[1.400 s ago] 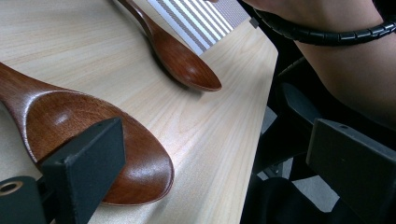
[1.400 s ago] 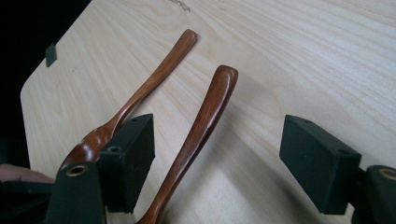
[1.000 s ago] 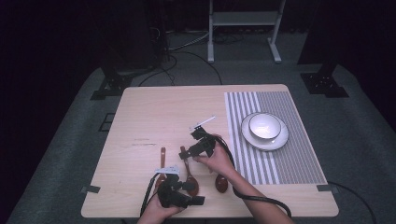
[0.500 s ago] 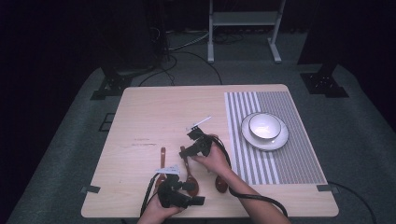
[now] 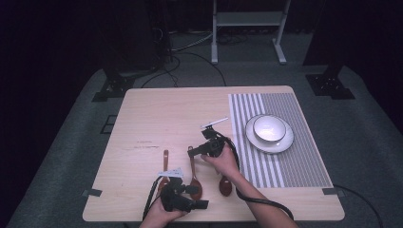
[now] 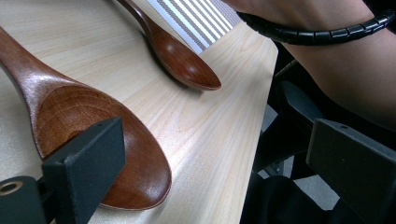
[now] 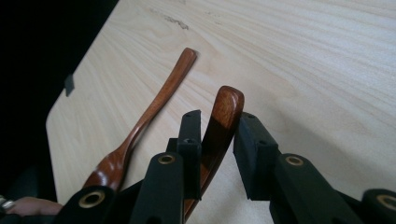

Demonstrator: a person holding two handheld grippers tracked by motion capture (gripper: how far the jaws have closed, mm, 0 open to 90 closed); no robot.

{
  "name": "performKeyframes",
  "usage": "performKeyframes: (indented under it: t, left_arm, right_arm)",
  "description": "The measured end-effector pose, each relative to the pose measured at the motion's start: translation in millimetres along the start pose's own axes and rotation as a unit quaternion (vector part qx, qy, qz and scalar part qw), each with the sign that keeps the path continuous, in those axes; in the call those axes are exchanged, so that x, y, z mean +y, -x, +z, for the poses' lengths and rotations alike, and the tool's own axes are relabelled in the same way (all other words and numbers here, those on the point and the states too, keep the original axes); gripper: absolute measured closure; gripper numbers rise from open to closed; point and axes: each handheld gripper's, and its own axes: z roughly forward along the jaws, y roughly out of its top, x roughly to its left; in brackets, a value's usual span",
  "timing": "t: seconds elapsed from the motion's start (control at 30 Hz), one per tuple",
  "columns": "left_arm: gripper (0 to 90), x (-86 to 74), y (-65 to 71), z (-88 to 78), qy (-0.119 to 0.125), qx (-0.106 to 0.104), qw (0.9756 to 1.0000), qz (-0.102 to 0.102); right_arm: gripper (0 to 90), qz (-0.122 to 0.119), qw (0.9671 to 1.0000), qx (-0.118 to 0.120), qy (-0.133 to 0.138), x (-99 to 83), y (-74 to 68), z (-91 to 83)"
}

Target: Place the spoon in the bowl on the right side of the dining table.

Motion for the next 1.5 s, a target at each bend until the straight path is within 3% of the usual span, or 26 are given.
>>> performKeyframes:
  t: [0.4, 0.67, 1.03, 1.5]
  left_arm:
    - [3.2, 0.4, 0.6, -0.3, 0.003, -0.001, 1.0000, -0.003]
    - [3.2, 1.3, 0.9, -1.2, 0.008, -0.003, 1.0000, -0.004]
    - [3.1, 5.2, 3.0, -11.5, 0.035, -0.007, 0.9993, 0.006]
    - [3.1, 5.8, -1.1, -21.1, 0.050, 0.006, 0.9987, 0.002]
  right_arm:
    - [76.7, 0.022, 0.9986, 0.037, 0.029, -4.3, 0.7, -10.9]
    - [83.4, 0.049, 0.9949, 0.075, 0.047, -6.8, 3.9, -19.3]
    - [83.5, 0.062, 0.9926, 0.083, 0.064, -9.6, 16.2, -37.6]
    - [83.6, 0.084, 0.9885, 0.064, 0.108, -9.2, 34.8, -85.3]
